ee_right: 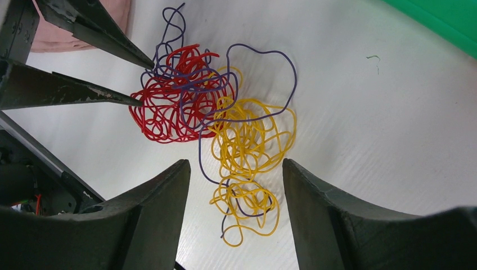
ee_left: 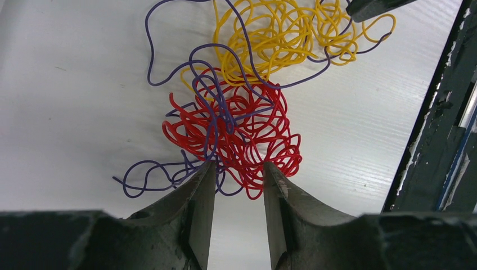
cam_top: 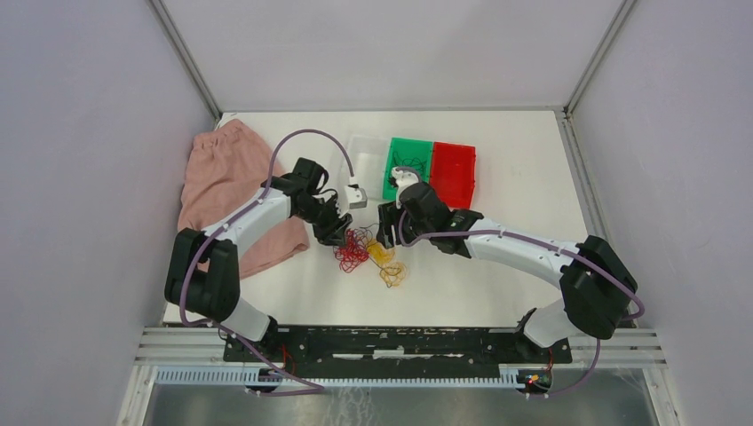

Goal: Untangle the cables
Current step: Untie the cable.

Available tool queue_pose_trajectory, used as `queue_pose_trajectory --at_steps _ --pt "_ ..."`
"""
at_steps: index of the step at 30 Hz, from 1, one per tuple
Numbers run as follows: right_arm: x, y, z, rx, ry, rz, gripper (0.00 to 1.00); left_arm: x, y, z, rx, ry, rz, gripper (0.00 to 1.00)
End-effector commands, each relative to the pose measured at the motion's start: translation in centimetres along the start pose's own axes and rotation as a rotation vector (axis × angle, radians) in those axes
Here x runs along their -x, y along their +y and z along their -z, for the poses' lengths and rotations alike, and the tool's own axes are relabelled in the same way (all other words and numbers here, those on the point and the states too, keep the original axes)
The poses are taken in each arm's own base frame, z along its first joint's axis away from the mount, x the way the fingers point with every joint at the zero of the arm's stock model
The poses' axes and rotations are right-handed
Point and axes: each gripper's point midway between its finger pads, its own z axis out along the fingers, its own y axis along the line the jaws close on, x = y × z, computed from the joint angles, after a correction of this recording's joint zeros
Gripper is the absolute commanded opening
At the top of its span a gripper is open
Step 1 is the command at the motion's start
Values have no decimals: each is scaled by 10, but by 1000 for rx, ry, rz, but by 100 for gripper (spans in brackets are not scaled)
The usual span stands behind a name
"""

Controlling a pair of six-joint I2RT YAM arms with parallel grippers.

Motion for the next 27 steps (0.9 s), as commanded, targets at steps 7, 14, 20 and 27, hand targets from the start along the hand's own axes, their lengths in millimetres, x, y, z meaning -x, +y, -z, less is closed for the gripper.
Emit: queue_pose_trajectory --at_steps 7,14,20,27 --pt "12 13 10 57 -48 -29 64 18 -43 9 -157 -58 -56 43" --pt "12 15 8 63 -41 -24 64 11 -61 34 -143 -10 -107 72" --pt "11 19 4 79 -36 -37 63 0 -71 35 -171 12 -168 77" --pt "12 18 7 74 -38 -38 63 9 -47 7 -62 -23 -176 69"
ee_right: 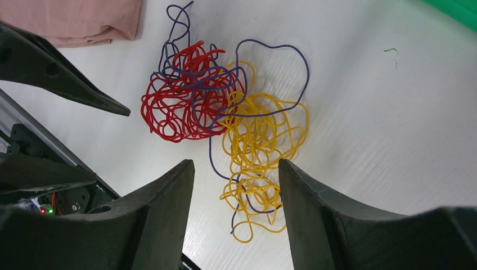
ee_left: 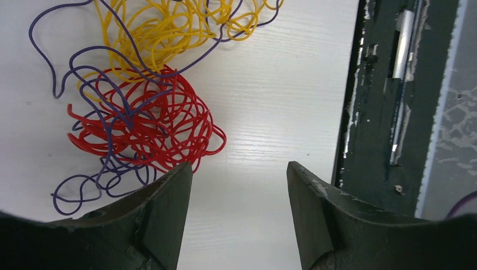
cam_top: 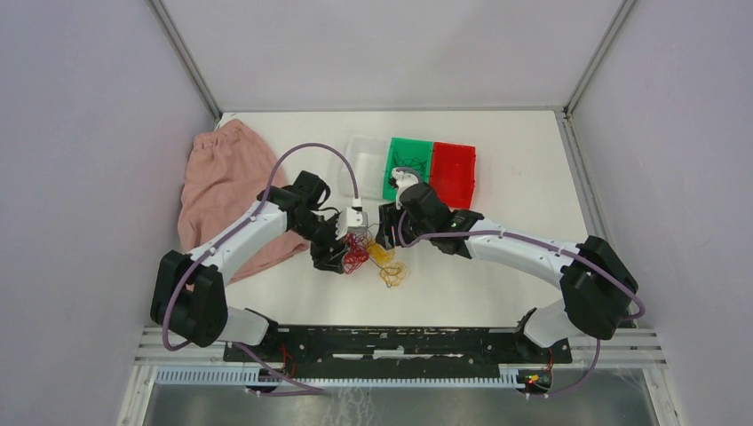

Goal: Untangle the cables
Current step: Untie the cable.

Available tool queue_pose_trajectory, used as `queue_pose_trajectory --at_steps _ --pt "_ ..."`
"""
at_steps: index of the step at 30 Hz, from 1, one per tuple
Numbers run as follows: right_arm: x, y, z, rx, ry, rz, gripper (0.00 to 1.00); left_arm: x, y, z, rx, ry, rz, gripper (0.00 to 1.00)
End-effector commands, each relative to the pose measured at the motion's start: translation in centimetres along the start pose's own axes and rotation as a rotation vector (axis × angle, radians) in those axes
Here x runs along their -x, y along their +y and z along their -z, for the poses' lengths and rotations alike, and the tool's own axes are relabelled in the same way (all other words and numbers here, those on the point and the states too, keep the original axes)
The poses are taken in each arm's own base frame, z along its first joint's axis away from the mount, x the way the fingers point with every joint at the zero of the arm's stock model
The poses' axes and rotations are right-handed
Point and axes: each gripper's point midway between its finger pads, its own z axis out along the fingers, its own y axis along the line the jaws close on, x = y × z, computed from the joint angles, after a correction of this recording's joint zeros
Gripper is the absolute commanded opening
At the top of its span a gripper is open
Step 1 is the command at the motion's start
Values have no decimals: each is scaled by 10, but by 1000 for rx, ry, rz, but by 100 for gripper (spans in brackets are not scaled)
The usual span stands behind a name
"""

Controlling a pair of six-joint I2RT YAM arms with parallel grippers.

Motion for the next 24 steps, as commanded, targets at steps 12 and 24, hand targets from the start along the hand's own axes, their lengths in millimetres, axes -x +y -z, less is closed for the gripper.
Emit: queue_pose_trajectory --at_steps 12,24 --pt "16 11 6 33 -58 -20 60 5 56 -29 289 8 42 52" --pt "18 11 0 37 -78 -31 58 61 21 32 273 -72 62 7"
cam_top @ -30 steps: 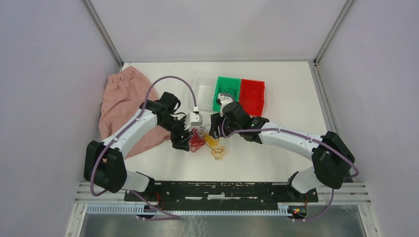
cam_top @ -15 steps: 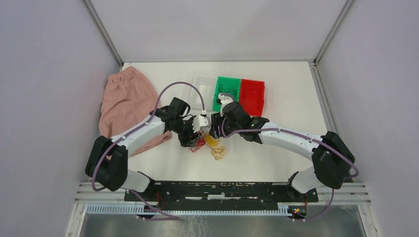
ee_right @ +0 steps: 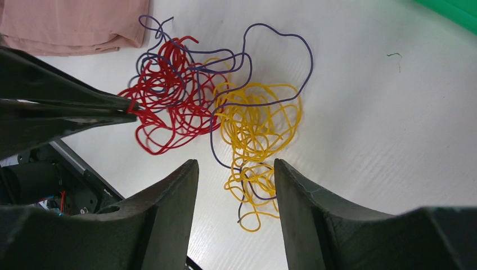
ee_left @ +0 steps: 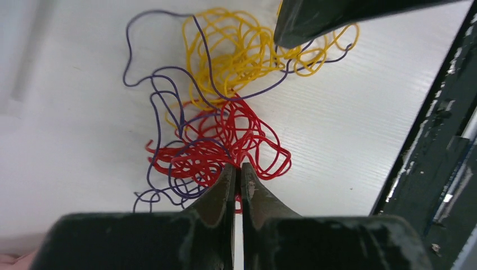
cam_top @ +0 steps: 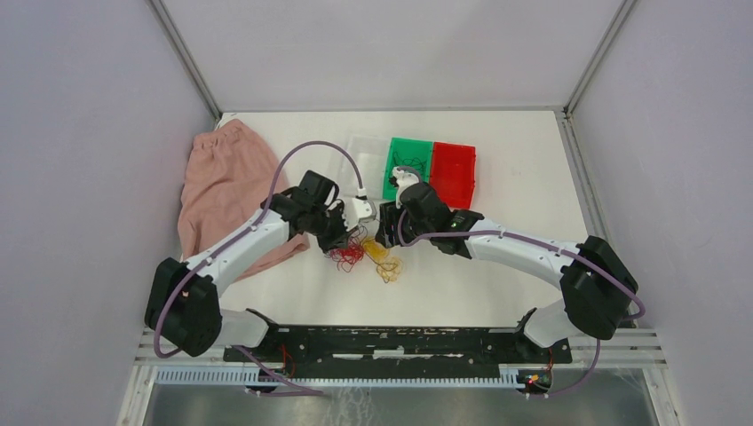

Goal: Untangle the cables
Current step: Untie the cable.

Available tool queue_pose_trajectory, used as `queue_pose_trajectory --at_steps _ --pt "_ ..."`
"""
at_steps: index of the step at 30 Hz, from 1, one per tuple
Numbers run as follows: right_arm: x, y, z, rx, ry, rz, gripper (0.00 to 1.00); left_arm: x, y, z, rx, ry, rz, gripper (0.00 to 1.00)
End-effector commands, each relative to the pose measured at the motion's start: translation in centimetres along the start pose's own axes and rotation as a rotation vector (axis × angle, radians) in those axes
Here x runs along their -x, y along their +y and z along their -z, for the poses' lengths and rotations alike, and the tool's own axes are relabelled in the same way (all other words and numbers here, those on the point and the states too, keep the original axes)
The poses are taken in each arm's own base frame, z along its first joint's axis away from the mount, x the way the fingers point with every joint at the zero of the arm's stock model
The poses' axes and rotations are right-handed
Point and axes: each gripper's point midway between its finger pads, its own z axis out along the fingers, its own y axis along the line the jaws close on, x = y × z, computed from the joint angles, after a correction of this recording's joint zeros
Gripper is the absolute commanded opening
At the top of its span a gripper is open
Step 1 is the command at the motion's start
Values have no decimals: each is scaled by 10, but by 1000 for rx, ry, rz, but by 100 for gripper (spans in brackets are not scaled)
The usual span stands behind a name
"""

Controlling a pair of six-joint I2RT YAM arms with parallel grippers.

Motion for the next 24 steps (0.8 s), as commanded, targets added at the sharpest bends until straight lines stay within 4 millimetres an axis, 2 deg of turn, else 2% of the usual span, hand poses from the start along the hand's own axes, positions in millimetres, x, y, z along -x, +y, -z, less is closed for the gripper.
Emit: queue_pose_trajectory --at_steps 1,3,6,9,12,15,18,24 --pt "17 10 1 34 -72 -13 59 52 -14 48 -30 -107 12 7" --pt "20 12 5 47 -96 -8 61 64 -22 61 -50 -141 23 7" --pt "28 17 15 86 -151 6 69 79 -31 76 -73 -191 53 7" --pt "41 25 32 137 -233 26 79 92 -39 87 -98 -233 90 7" --pt "54 34 52 203 -339 47 83 103 -39 94 -88 -276 126 6" --pt "62 41 71 257 -416 64 84 109 -38 96 -79 -301 151 6" --pt "62 52 84 324 -424 84 84 113 -33 98 -55 -319 170 6" --pt "66 83 98 490 -428 90 78 119 -40 102 -91 -339 172 6"
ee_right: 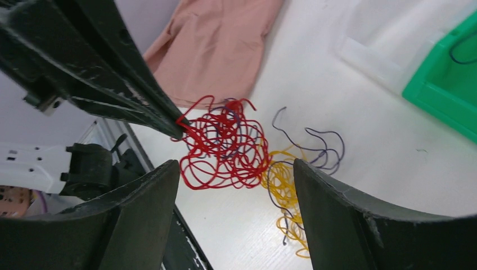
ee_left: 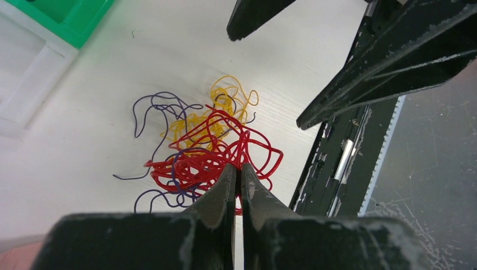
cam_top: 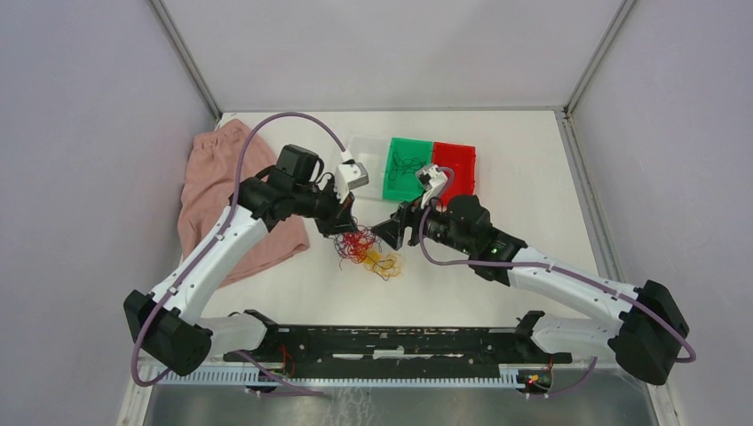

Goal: Untangle the cables
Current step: Untie the cable.

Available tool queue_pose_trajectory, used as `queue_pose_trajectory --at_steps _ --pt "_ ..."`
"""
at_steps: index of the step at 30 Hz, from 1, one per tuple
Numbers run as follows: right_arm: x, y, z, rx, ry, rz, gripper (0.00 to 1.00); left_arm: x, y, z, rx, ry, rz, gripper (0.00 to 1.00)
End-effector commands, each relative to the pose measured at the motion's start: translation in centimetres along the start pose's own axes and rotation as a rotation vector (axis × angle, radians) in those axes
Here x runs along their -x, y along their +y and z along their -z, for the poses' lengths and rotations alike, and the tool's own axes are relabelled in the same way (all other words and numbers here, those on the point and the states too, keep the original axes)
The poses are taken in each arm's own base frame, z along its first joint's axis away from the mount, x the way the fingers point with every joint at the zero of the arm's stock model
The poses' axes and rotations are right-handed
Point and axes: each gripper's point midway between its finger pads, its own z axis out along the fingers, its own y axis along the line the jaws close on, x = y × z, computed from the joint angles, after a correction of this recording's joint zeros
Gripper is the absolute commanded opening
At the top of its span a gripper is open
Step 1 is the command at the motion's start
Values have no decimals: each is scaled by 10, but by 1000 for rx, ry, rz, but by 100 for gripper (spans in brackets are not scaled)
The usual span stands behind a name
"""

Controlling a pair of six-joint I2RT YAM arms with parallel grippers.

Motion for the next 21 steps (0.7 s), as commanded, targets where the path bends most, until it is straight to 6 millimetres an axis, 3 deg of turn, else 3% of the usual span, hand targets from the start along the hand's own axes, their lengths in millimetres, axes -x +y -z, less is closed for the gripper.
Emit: queue_pose_trajectory --at_steps 1,8,13,17,20,21 --pt "21 37 -1 173 -52 5 76 31 -18 14 -47 -101 -17 6" --pt "21 64 -12 308 8 5 66 35 -27 23 -73 -116 -46 6" --pt "17 67 -16 331 32 -17 56 39 -32 28 -83 -129 -62 6" --pt "21 72 -15 353 26 -24 33 38 -34 28 -93 -129 -57 6" --pt "22 64 -12 306 31 -21 1 33 -29 28 -61 -114 -67 7" --pt "24 59 -10 280 25 -18 0 31 -26 28 -41 -108 -73 8"
